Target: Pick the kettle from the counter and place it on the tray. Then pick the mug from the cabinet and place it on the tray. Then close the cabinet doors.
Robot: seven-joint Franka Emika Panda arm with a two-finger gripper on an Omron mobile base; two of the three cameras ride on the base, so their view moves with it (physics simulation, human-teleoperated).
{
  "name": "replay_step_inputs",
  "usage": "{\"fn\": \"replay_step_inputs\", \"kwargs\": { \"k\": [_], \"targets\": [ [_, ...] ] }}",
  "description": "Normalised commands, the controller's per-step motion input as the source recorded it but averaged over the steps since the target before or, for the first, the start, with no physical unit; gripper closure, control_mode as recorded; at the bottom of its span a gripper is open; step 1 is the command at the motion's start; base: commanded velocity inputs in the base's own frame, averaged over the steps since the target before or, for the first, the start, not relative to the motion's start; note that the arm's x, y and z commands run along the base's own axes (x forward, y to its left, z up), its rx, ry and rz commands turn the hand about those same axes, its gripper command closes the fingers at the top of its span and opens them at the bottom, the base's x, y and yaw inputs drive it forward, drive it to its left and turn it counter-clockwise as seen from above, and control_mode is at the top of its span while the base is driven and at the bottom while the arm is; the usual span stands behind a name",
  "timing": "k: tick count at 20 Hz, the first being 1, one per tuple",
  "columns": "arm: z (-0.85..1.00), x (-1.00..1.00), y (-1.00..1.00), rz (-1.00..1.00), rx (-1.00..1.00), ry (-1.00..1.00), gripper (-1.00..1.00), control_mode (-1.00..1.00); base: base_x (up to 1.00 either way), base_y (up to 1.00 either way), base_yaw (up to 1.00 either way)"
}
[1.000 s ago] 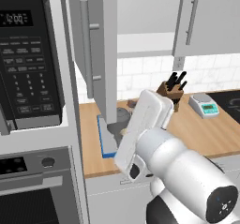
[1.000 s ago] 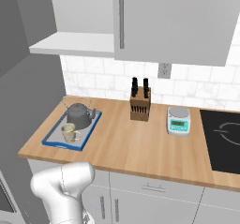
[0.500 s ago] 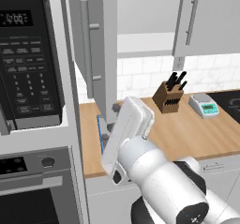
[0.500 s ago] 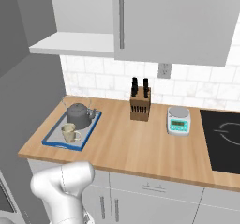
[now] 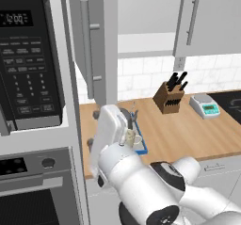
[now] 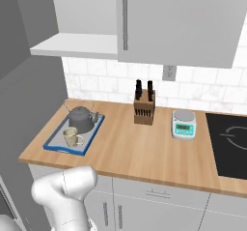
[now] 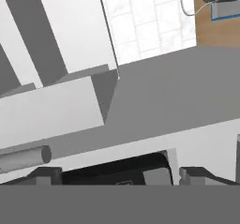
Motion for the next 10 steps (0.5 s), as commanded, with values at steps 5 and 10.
{"fn": "replay_step_inputs", "kwargs": {
  "k": [5, 10],
  "targets": [
    [-0.14, 0.35, 0.34, 0.00, -0.12, 0.00, -1.00, -1.00, 0.00, 0.00, 0.00],
    [-0.11, 0.48, 0.21, -0.01, -0.09, 0.00, -1.00, -1.00, 0.00, 0.00, 0.00]
  ]
}}
